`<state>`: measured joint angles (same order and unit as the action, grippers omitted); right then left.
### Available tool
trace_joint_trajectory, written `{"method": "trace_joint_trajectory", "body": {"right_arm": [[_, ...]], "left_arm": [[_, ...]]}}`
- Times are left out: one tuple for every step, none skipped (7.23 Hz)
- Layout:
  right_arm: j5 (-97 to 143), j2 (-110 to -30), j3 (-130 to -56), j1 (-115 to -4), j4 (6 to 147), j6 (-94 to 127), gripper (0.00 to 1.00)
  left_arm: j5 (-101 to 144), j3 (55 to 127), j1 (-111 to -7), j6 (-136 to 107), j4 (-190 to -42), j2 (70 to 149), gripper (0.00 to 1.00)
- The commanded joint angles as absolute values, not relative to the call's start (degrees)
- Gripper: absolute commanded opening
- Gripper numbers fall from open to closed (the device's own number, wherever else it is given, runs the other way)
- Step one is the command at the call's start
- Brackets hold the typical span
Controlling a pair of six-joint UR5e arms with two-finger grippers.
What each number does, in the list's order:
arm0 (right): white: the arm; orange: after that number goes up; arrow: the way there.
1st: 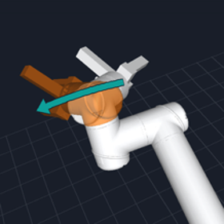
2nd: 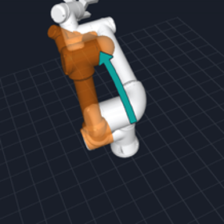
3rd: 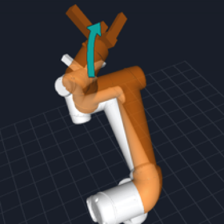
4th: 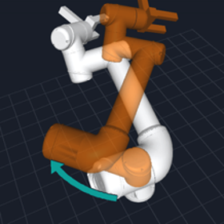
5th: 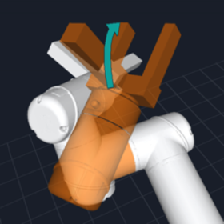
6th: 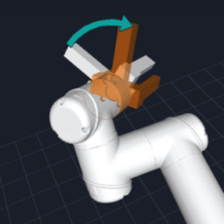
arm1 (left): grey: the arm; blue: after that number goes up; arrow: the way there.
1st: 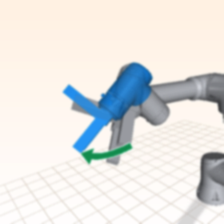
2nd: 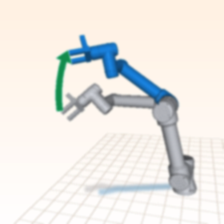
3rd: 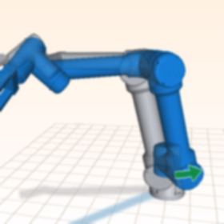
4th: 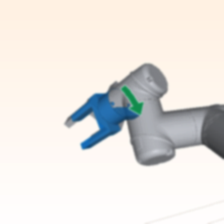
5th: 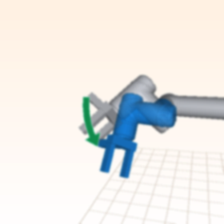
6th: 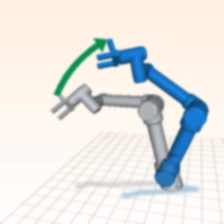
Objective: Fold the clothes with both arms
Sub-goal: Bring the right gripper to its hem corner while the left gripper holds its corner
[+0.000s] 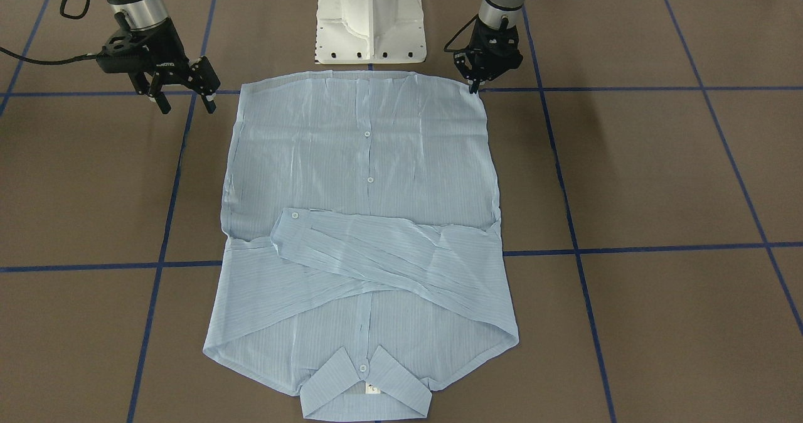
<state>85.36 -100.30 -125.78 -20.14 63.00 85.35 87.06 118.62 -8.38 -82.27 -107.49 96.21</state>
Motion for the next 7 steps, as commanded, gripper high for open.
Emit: {"method": "trace_joint_trajectory", "body": {"right_arm": [[77.7, -101.4, -125.9, -12.1, 63.0, 93.4, 1.00], [74.8, -101.8, -125.9, -8.7, 63.1, 95.8, 0.99], [71.4, -102.1, -125.9, -5.8, 63.5, 96.8, 0.90], [70.1, -102.1, -125.8, -4.1, 63.6, 97.0, 0.81], [69.8, -102.0, -125.6, -2.9, 63.6, 97.1, 0.77], [67.8, -101.4, -124.5, -1.3, 64.2, 97.1, 0.74], [66.6, -101.3, -124.1, -0.5, 64.5, 97.1, 0.67]], "left_arm": [[86.8, 119.3, -8.6, -82.3, -107.5, 96.5, 0.00], [86.7, 119.3, -9.0, -82.2, -107.5, 96.4, 0.00], [86.1, 119.3, -9.1, -82.2, -107.6, 96.4, 0.00], [84.7, 119.4, -9.0, -82.1, -107.7, 96.4, 0.00], [84.6, 119.4, -8.9, -82.1, -107.7, 96.3, 0.00], [84.6, 119.4, -8.6, -82.1, -107.7, 96.3, 0.00], [84.5, 119.4, -8.7, -82.1, -107.7, 96.3, 0.00]]}}
